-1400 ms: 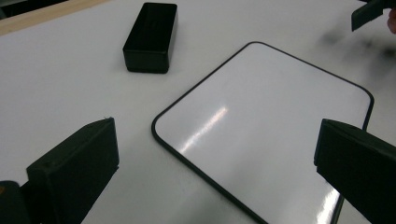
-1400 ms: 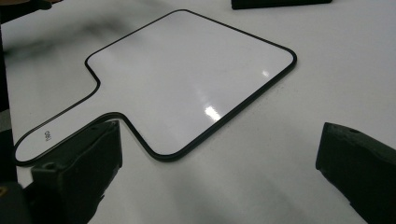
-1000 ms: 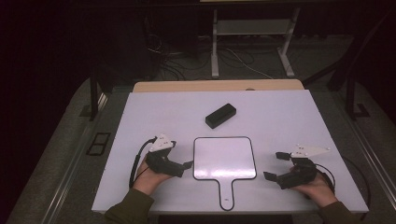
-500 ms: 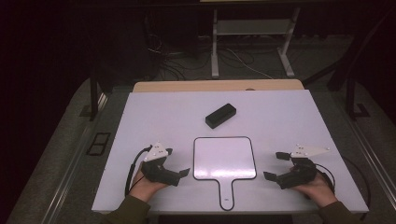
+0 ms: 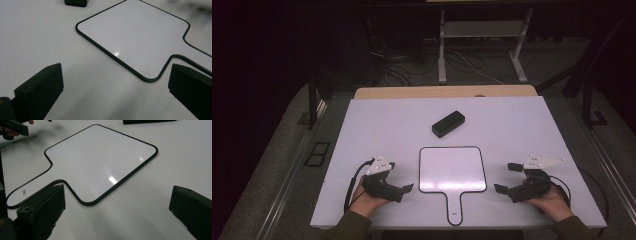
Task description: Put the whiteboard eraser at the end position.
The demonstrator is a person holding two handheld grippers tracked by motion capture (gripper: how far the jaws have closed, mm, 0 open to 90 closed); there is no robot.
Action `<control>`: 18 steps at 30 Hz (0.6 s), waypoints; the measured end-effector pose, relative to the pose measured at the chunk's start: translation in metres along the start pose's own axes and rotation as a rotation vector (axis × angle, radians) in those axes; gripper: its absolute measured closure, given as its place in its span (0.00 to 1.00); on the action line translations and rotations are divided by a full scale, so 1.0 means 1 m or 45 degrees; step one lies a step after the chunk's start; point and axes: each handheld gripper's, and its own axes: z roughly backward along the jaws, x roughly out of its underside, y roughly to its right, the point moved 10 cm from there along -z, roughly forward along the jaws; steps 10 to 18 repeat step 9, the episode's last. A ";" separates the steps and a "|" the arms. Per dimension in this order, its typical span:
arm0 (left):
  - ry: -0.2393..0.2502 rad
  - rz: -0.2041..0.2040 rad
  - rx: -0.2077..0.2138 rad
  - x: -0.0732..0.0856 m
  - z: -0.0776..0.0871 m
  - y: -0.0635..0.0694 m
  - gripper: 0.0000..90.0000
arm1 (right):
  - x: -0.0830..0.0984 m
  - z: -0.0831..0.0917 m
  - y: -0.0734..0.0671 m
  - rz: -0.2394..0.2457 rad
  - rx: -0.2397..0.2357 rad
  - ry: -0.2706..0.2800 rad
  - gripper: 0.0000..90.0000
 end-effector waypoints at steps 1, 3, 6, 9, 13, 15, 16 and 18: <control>-0.003 -0.001 0.000 0.000 0.000 0.000 0.00 | 0.000 0.000 0.000 0.000 0.000 -0.001 0.00; -0.004 -0.001 0.001 0.000 0.000 0.000 0.00 | 0.000 0.000 0.000 0.002 0.000 -0.003 0.00; -0.008 -0.005 0.005 0.000 0.000 0.001 0.00 | 0.000 0.000 0.000 0.001 0.004 -0.004 0.00; -0.014 -0.014 0.012 0.001 -0.001 0.001 0.00 | 0.000 0.000 0.000 0.004 0.004 -0.005 0.00; -0.014 -0.014 0.012 0.001 -0.001 0.001 0.00 | 0.000 0.000 0.000 0.004 0.004 -0.005 0.00; -0.014 -0.014 0.012 0.001 -0.001 0.001 0.00 | 0.000 0.000 0.000 0.004 0.004 -0.005 0.00; -0.014 -0.014 0.012 0.001 -0.001 0.001 0.00 | 0.000 0.000 0.000 0.004 0.004 -0.005 0.00; -0.014 -0.014 0.012 0.001 -0.001 0.001 0.00 | 0.000 0.000 0.000 0.004 0.004 -0.005 0.00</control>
